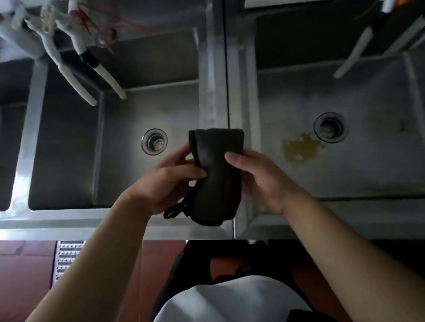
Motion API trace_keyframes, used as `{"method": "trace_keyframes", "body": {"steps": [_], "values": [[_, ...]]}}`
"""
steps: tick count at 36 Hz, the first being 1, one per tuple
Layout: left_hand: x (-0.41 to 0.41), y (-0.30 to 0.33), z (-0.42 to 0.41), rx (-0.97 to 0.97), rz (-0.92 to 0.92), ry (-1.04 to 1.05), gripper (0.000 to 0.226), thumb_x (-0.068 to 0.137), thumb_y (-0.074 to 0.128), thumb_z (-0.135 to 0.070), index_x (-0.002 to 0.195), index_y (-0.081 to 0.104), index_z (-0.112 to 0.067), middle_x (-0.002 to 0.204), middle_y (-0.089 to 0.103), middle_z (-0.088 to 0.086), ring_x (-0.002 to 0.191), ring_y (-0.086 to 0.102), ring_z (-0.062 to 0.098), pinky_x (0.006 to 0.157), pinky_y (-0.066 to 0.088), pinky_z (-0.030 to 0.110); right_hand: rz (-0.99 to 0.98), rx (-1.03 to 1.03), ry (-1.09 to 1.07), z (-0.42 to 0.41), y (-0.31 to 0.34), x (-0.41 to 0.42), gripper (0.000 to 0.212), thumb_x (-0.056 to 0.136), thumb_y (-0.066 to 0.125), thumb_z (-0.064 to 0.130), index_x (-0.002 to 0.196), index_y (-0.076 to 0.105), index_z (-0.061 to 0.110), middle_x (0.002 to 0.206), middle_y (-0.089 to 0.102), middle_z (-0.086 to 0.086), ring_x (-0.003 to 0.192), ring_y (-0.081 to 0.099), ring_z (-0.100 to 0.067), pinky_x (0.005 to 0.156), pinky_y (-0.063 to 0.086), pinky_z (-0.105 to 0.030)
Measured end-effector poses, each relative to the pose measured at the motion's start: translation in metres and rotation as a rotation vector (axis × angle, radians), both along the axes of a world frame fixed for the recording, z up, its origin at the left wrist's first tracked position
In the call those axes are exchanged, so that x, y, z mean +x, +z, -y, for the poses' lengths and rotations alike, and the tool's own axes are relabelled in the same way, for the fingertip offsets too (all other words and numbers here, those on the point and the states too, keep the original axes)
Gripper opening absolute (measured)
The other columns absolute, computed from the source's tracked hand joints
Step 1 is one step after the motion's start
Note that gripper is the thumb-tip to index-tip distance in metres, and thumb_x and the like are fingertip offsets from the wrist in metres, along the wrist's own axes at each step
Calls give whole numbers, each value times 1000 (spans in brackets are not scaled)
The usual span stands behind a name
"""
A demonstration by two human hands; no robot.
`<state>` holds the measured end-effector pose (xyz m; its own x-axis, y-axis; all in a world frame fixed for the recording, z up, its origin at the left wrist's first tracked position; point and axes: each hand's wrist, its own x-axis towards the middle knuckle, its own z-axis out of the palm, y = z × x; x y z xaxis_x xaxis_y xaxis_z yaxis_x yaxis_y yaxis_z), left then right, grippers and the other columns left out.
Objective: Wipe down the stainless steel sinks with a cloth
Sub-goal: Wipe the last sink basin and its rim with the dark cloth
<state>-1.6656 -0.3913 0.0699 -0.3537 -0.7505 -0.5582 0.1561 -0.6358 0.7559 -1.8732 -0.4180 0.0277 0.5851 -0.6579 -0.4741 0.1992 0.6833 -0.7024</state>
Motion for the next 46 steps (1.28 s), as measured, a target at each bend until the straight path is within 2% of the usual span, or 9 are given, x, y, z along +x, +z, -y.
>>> {"method": "trace_keyframes", "body": {"steps": [4, 9, 14, 19, 26, 31, 36, 42, 46], "values": [[-34, 3, -6, 33, 48, -70, 70, 80, 61, 9, 141, 52, -25, 102, 71, 18, 90, 70, 27, 70, 59, 35, 97, 114, -136, -32, 2, -37, 34, 81, 73, 21, 114, 72, 20, 118, 70, -15, 110, 67, -31, 95, 52, -48], [-62, 1, -7, -51, 342, -4, 57, 91, 59, 9, 136, 55, -25, 113, 72, 13, 99, 67, 25, 88, 56, 43, -179, 108, -374, -44, 6, -64, 21, 82, 73, 18, 103, 73, 17, 95, 77, -3, 84, 72, -18, 63, 56, -30], [-65, -18, 15, -150, 576, 32, 47, 96, 60, -5, 139, 53, -22, 130, 63, 10, 108, 63, 17, 85, 52, 29, -313, 90, -664, -58, 9, -101, 37, 81, 74, 25, 117, 69, 16, 112, 75, -5, 103, 71, -23, 82, 53, -36], [-72, -48, 34, -299, 791, -80, 55, 95, 65, -19, 147, 47, -24, 150, 47, 9, 133, 49, 26, 108, 41, 36, -266, 209, -880, -87, 14, -118, 31, 95, 61, 23, 125, 64, 21, 123, 71, -6, 111, 69, -24, 94, 52, -44], [-80, -101, 68, -397, 1166, -389, 85, 93, 58, -48, 159, 7, -34, 168, -4, 5, 154, -5, 31, 122, 4, 49, -207, 374, -1032, -104, 8, -110, 44, 100, 52, 32, 143, 52, 21, 138, 60, -9, 122, 59, -29, 103, 46, -53], [-80, -113, 102, -388, 1272, -342, 87, 94, 56, -50, 159, 0, -35, 167, -16, 5, 153, -14, 33, 124, -4, 51, -173, 433, -1050, -82, 7, -115, 46, 101, 50, 34, 145, 49, 21, 138, 59, -10, 121, 60, -29, 92, 50, -50], [-90, -117, 138, -379, 1329, -327, 88, 95, 51, -51, 158, -9, -35, 165, -22, 4, 151, -20, 32, 121, -10, 52, -132, 484, -1024, -40, 1, -137, 31, 102, 49, 37, 119, 63, 15, 124, 66, -11, 109, 65, -25, 83, 52, -45], [-110, -130, 169, -304, 1422, -310, 77, 98, 29, -64, 157, -13, -36, 165, -23, 3, 150, -24, 30, 123, -8, 53, -219, 557, -857, 32, -43, -174, 52, 103, 50, 36, 149, 42, 14, 146, 52, -13, 131, 51, -29, 95, 44, -49], [-127, -148, 169, -314, 1637, -255, 74, 96, 10, -70, 155, -18, -36, 165, -22, 4, 150, -23, 30, 123, -5, 54, -336, 559, -754, 89, -90, -201, 49, 103, 50, 34, 149, 42, 18, 145, 53, -8, 126, 54, -27, 85, 47, -45]]}}
